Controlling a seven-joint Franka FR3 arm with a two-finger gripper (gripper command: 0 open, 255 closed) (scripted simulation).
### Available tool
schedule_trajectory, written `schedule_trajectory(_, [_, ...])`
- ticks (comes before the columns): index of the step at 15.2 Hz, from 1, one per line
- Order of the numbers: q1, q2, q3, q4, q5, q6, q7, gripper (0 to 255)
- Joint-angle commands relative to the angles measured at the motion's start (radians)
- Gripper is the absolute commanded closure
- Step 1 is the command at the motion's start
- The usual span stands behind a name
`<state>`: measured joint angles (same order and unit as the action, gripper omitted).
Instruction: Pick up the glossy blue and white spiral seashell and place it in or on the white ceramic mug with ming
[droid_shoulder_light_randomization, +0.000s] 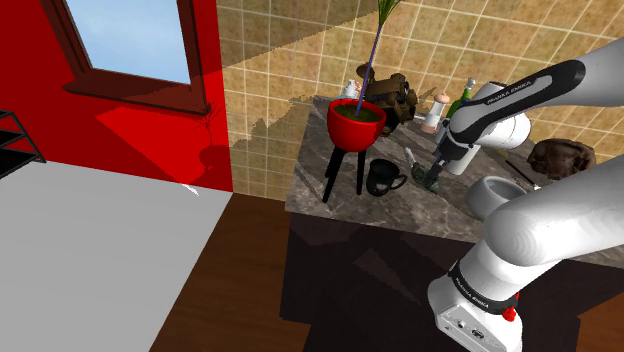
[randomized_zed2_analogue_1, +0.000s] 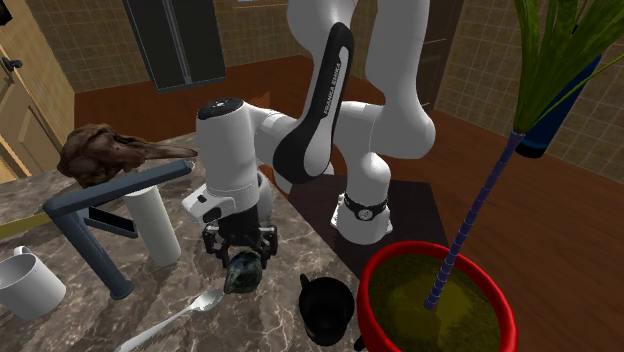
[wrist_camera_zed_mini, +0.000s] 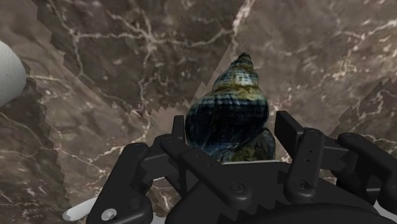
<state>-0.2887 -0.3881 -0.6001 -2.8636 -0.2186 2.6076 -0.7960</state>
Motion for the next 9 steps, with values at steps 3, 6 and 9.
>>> schedule_trajectory(3, [0.0, 0.002, -0.001, -0.003, 0.0, 0.0, 0.0, 255])
schedule_trajectory(6, [0.0, 0.001, 0.0, -0.003, 0.0, -0.002, 0.001, 255])
schedule_trajectory(9, [-0.019, -0.049, 0.022, 0.009, -0.015, -0.063, 0.017, 255])
